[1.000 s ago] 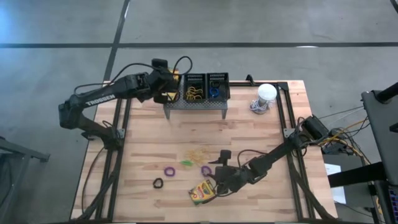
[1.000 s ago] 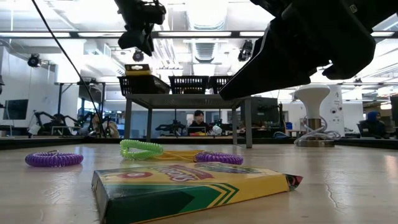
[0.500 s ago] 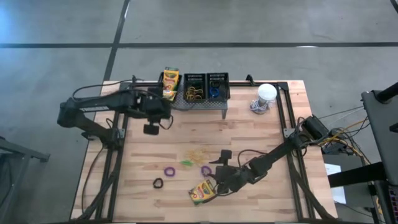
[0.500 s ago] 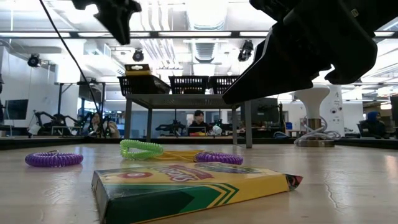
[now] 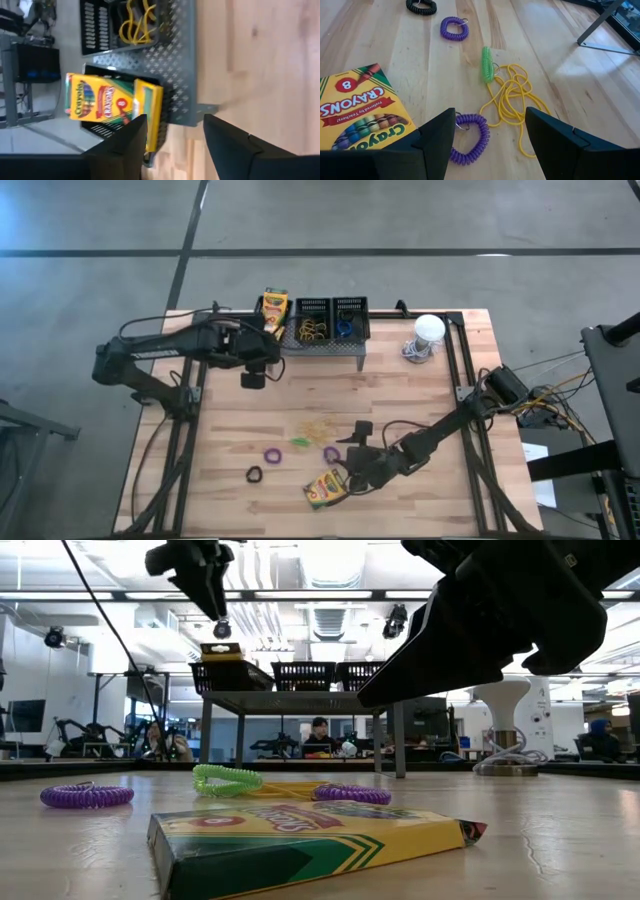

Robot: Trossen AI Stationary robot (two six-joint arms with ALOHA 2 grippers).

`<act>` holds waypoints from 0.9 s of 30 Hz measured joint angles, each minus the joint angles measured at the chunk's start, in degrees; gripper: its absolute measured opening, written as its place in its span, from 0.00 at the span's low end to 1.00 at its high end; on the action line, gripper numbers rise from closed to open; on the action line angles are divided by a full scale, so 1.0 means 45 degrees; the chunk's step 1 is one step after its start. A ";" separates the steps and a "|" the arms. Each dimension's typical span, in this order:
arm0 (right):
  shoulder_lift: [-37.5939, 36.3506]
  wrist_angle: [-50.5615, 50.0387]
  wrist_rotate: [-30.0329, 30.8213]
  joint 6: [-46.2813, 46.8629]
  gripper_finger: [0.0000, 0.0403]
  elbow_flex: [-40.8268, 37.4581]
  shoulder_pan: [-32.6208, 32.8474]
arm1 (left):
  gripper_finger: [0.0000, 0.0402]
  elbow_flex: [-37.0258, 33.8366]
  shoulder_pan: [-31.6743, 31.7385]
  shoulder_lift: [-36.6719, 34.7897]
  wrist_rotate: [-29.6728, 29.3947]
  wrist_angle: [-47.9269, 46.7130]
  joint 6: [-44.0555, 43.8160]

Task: Pick & Place Office Desk Supplies
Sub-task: Put the yellow crayon box in the left black bin on the shelf

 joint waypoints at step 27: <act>0.0002 0.0000 0.0004 0.0000 0.59 0.0000 0.0000 | 0.01 -0.1510 0.1528 0.0010 -0.0168 0.1943 0.2928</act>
